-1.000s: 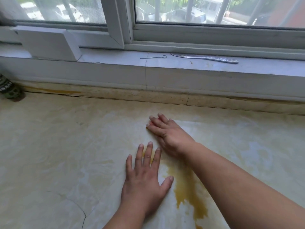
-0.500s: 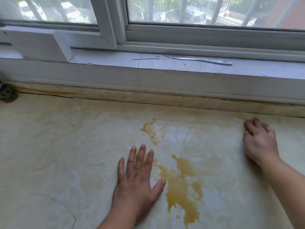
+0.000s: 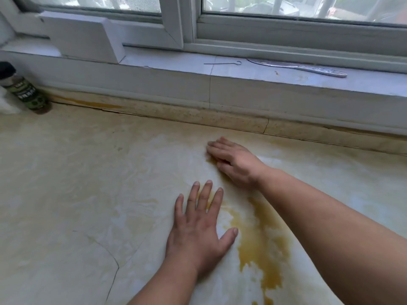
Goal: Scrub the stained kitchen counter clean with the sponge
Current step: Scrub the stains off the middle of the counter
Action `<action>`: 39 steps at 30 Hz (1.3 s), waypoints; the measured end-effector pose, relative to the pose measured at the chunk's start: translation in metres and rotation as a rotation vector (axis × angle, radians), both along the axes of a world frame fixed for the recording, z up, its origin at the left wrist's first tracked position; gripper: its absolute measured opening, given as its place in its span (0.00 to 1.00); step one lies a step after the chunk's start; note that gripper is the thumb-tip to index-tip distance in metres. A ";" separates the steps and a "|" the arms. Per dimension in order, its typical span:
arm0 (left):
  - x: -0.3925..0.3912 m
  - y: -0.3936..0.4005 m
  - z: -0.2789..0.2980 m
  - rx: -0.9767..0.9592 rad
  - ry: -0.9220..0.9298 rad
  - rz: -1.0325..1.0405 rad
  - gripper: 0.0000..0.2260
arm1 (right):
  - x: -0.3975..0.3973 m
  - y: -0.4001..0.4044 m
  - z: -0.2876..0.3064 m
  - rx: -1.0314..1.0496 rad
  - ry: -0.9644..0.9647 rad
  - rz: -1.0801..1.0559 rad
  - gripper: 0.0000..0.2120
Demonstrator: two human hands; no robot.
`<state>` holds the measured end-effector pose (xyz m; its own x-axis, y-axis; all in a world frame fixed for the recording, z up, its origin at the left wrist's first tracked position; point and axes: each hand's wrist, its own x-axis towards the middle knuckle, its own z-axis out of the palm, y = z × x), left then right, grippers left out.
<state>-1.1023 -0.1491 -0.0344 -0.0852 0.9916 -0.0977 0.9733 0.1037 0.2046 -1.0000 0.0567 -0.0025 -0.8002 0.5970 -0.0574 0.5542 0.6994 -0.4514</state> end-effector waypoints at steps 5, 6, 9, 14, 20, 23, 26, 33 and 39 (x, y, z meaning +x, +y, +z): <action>0.000 -0.001 0.003 0.005 -0.022 0.028 0.43 | 0.035 -0.030 0.000 -0.015 -0.011 0.145 0.23; 0.000 -0.001 0.003 0.013 -0.034 0.030 0.43 | 0.046 -0.039 0.000 -0.023 -0.010 0.143 0.23; 0.000 -0.001 0.005 0.001 -0.044 0.031 0.44 | 0.087 -0.073 0.003 -0.056 -0.018 0.107 0.24; -0.001 0.002 0.017 -0.085 -0.006 0.027 0.47 | 0.168 -0.133 0.005 -0.020 -0.059 -0.096 0.24; 0.002 0.001 0.017 -0.138 0.033 0.027 0.47 | 0.279 -0.174 0.001 0.013 -0.142 -0.615 0.25; 0.002 0.002 0.017 -0.151 0.037 0.030 0.47 | 0.271 -0.174 -0.008 0.031 -0.226 -0.850 0.32; 0.002 0.003 0.017 -0.150 0.037 0.029 0.46 | 0.202 -0.166 -0.004 -0.064 -0.187 -0.944 0.38; 0.002 0.002 0.015 -0.108 0.008 0.030 0.42 | 0.111 -0.186 0.004 -0.005 -0.164 -0.443 0.30; 0.001 0.001 0.016 -0.075 -0.019 0.045 0.42 | 0.262 -0.194 -0.007 0.012 -0.239 -0.657 0.30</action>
